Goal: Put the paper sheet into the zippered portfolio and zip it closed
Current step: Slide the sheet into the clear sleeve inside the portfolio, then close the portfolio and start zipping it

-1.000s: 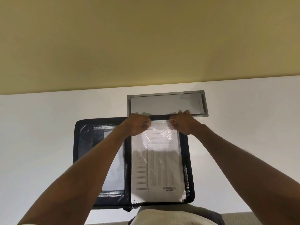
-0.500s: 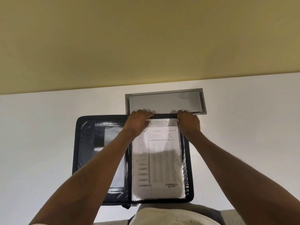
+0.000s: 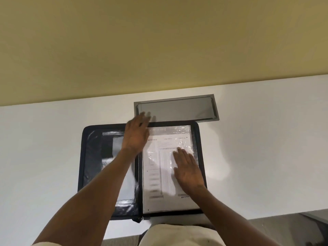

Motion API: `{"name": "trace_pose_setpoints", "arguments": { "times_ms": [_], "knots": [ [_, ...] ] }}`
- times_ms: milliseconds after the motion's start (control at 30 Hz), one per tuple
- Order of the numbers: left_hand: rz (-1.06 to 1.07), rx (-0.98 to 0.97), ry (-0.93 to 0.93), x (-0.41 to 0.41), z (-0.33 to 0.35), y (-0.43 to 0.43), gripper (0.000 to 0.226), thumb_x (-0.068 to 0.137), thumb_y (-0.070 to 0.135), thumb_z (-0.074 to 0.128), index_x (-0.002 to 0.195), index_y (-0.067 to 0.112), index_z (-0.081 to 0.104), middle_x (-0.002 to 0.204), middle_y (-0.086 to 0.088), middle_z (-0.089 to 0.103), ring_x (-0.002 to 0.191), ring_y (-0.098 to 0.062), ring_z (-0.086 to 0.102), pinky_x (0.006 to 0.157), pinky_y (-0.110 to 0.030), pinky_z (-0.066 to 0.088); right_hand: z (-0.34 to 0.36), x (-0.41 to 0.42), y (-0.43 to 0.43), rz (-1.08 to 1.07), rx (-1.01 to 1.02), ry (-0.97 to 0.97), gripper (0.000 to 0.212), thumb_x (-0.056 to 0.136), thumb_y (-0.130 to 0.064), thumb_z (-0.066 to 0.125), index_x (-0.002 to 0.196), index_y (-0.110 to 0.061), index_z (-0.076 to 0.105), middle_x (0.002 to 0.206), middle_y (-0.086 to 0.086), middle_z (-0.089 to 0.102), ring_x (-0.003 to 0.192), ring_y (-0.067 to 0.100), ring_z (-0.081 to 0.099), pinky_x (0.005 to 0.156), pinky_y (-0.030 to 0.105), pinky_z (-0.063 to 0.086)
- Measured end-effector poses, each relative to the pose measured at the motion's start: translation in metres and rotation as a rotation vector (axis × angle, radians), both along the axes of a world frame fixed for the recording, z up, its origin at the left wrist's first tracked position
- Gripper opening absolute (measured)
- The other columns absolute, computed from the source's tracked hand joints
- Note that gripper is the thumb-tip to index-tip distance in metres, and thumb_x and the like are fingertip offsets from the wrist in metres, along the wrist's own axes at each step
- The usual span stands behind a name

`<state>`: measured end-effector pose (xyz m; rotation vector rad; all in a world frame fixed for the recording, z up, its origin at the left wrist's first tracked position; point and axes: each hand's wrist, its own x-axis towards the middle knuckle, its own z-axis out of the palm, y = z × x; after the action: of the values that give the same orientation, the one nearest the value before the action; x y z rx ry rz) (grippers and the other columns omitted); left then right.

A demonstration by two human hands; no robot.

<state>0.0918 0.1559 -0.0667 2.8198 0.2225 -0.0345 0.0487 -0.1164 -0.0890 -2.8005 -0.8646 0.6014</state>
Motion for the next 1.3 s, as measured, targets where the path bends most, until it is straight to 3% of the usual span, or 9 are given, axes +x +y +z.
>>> {"name": "trace_pose_setpoints", "arguments": {
  "times_ms": [100,300,467,533,733,867,967,1133,1300],
  "knots": [
    [0.292,0.042,0.023,-0.033,-0.006,0.037,0.057,0.101,0.023,0.054,0.155,0.018,0.038,0.163,-0.016,0.033,0.151,-0.035,0.030,0.120,-0.057,0.028,-0.001,0.002,-0.027,-0.018,-0.015,-0.052,0.064,0.103,-0.035,0.039,0.160,-0.016,0.017,0.168,0.003,0.007,0.156,0.022,0.009,0.127,0.044,0.013],
    [0.726,-0.033,0.235,-0.109,-0.018,0.094,0.062,0.101,0.030,0.051,0.158,0.015,0.028,0.166,-0.022,0.020,0.153,-0.043,0.019,0.117,-0.067,0.020,0.000,-0.011,-0.050,-0.091,-0.117,-0.087,0.068,0.102,-0.037,0.045,0.160,-0.014,0.018,0.168,0.007,0.011,0.155,0.025,0.013,0.125,0.045,0.021],
    [0.993,-0.108,0.348,-0.151,-0.023,0.098,0.055,0.102,0.036,0.051,0.148,0.011,0.033,0.151,-0.027,0.036,0.137,-0.050,0.036,0.106,-0.068,0.033,0.012,-0.058,-0.059,-0.083,-0.065,0.014,0.067,0.104,-0.035,0.041,0.161,-0.016,0.010,0.169,0.004,0.001,0.156,0.021,0.004,0.126,0.042,0.016],
    [1.014,-0.106,0.366,-0.163,-0.025,0.095,0.053,0.102,0.037,0.050,0.145,0.010,0.035,0.144,-0.029,0.042,0.133,-0.050,0.039,0.105,-0.067,0.036,0.012,-0.073,-0.063,-0.072,-0.049,0.048,0.068,0.104,-0.036,0.041,0.161,-0.017,0.008,0.169,0.002,-0.003,0.156,0.020,-0.002,0.127,0.041,0.014],
    [0.956,-0.108,0.293,-0.180,-0.019,0.086,0.044,0.103,0.030,0.051,0.137,0.004,0.043,0.135,-0.031,0.049,0.128,-0.051,0.044,0.102,-0.066,0.038,0.000,-0.080,-0.078,-0.070,-0.103,0.004,0.072,0.103,-0.046,0.044,0.161,-0.018,0.012,0.169,0.001,0.003,0.156,0.018,0.005,0.126,0.041,0.018],
    [0.977,-0.144,0.242,-0.182,-0.010,0.086,0.043,0.102,0.029,0.053,0.135,0.003,0.045,0.132,-0.032,0.050,0.126,-0.052,0.045,0.101,-0.065,0.039,0.000,-0.070,-0.087,0.011,-0.147,-0.011,0.070,0.104,-0.051,0.032,0.161,-0.020,0.005,0.168,-0.002,-0.002,0.156,0.017,0.003,0.126,0.039,0.010],
    [1.001,-0.163,0.210,-0.184,-0.002,0.086,0.045,0.102,0.029,0.055,0.132,-0.004,0.047,0.130,-0.035,0.049,0.125,-0.054,0.045,0.100,-0.064,0.041,0.000,-0.066,-0.098,0.025,-0.179,-0.054,0.072,0.099,-0.056,0.020,0.161,-0.020,0.010,0.169,-0.001,0.003,0.155,0.018,0.009,0.123,0.040,0.013],
    [0.956,-0.207,0.153,-0.194,0.012,0.079,0.041,0.102,0.030,0.058,0.125,-0.004,0.058,0.125,-0.034,0.051,0.117,-0.053,0.052,0.098,-0.058,0.046,0.000,-0.061,-0.118,0.025,-0.192,-0.043,0.073,0.098,-0.058,0.016,0.160,-0.022,0.007,0.168,-0.003,0.000,0.155,0.018,0.006,0.123,0.039,0.011],
    [0.912,-0.231,0.067,-0.199,0.037,0.062,0.036,0.100,0.031,0.061,0.120,0.001,0.065,0.118,-0.027,0.063,0.106,-0.048,0.061,0.090,-0.054,0.051,0.000,-0.060,-0.141,0.037,-0.229,-0.042,0.073,0.100,-0.060,0.017,0.161,-0.024,-0.001,0.168,-0.006,-0.010,0.155,0.016,-0.006,0.126,0.035,-0.005]
  ]
}}
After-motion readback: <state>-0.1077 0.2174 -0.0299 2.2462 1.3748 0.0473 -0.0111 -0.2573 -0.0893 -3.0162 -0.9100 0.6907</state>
